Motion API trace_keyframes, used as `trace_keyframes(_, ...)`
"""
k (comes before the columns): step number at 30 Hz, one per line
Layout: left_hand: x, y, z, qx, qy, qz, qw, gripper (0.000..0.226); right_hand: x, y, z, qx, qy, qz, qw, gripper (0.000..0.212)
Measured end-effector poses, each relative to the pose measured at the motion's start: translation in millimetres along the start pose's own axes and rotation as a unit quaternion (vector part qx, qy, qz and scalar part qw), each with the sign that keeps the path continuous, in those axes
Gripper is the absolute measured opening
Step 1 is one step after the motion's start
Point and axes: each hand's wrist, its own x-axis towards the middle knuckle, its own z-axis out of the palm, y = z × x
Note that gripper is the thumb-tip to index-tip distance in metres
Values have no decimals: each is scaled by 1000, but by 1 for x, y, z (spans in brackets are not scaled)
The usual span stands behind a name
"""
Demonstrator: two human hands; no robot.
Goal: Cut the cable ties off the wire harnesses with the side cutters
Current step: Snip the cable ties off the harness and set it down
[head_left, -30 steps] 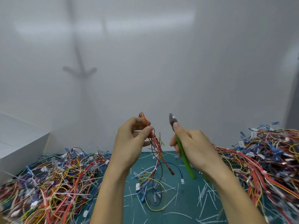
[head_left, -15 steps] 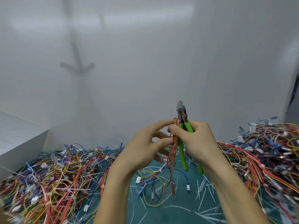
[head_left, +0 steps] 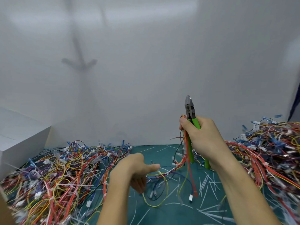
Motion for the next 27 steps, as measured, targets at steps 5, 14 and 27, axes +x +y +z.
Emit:
trace_keyframes(5, 4, 6, -1, -64, -6, 54, 996, 24, 0, -1, -1, -51, -16, -8, 999, 37)
trace_keyframes(14, -8, 13, -25, -487, 100, 150, 855, 13, -7, -5, -3, -225, -106, 34, 968, 31)
trace_keyframes(27, -39, 28, -49, -809, -122, 170, 549, 91, -15, -16, -2, -347, -146, 22, 926, 47)
